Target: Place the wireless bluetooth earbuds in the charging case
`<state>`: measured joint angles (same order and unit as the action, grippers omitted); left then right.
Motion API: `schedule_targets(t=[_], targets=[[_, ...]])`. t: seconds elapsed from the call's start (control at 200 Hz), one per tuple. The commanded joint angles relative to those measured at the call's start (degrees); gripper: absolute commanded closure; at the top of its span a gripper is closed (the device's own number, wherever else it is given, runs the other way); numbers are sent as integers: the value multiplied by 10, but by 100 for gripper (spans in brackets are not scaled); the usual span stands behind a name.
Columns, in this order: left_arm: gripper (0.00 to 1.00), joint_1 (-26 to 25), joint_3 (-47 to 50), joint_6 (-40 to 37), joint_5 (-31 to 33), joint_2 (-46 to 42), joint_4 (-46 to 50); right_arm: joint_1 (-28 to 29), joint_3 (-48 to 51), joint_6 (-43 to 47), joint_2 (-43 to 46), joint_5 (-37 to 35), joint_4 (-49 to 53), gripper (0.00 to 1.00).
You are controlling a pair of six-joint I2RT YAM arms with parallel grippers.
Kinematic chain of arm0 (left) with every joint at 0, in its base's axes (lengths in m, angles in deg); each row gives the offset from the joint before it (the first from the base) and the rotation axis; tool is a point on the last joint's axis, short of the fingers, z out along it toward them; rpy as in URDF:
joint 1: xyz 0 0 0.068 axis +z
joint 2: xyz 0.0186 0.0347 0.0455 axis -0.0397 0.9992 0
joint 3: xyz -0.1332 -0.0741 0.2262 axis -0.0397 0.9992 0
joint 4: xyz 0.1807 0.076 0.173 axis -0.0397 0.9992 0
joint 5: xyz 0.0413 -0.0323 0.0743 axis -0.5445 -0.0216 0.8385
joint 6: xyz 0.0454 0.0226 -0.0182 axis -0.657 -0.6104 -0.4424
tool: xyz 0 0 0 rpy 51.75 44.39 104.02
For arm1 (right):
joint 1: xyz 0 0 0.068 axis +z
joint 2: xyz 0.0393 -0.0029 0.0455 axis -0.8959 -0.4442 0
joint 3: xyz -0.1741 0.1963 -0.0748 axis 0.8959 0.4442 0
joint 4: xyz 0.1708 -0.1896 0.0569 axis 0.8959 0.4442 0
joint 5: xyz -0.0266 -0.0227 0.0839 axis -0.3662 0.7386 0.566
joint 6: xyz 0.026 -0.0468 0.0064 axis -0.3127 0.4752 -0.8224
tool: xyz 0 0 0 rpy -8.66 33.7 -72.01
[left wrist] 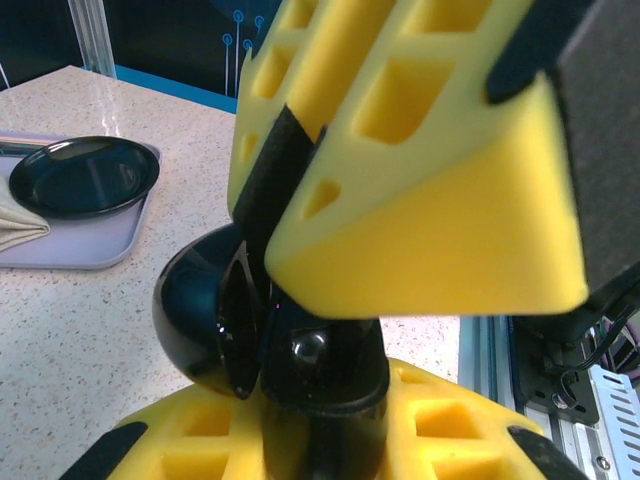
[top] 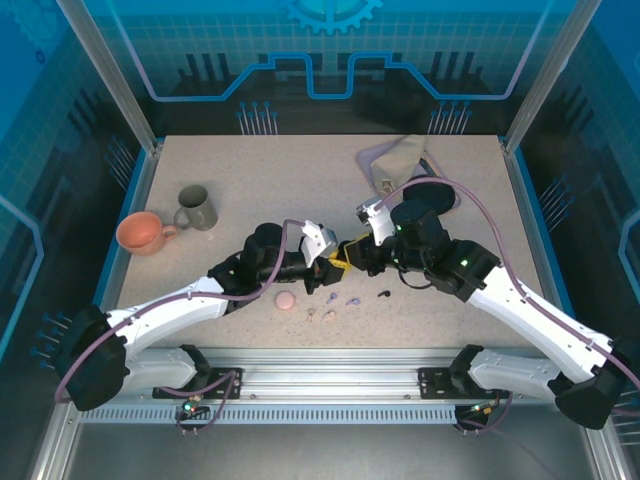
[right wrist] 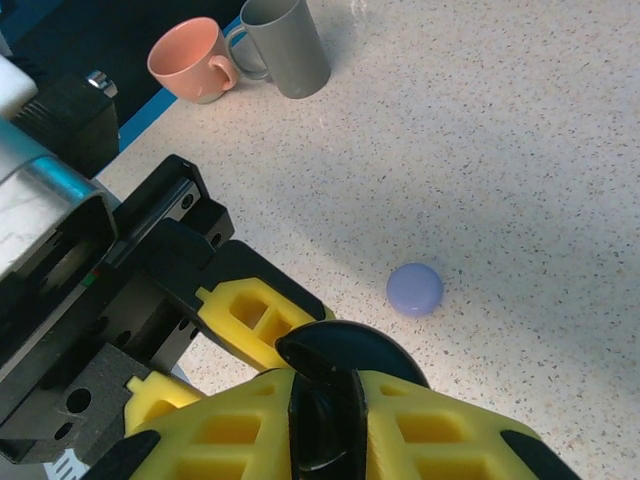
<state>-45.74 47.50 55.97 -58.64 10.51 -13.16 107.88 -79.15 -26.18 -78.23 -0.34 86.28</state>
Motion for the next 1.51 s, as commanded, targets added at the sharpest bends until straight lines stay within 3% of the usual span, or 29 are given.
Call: schedule_targets(t=[0.0,0.27,0.475,0.67,0.795,0.93,1.036,1.251,1.501], targets=[[98,-5,-22,-16,-9,-7,-12,12,-18,4,-9,16,12,78],[98,-4,-22,-17,-9,-11,-13,13,-24,-7,-17,8,21,75],[98,-4,-18,-16,-9,-10,-17,12,-46,-21,-19,14,28,61],[98,-5,-12,-16,-7,-13,-24,5,-71,-22,-12,-2,61,56],[98,-5,-7,-21,-2,-20,-24,-4,-80,-24,13,-23,75,43],[98,-5,1,-34,10,-37,-16,-24,-93,-36,38,-66,122,22],[99,-5,14,-44,19,-60,-14,-51,-99,-43,53,-83,163,0],[99,-4,40,-66,51,-119,8,-117,-53,-131,88,-111,204,0],[99,-4,47,-97,60,-181,46,-146,-13,-225,19,-42,260,4]])
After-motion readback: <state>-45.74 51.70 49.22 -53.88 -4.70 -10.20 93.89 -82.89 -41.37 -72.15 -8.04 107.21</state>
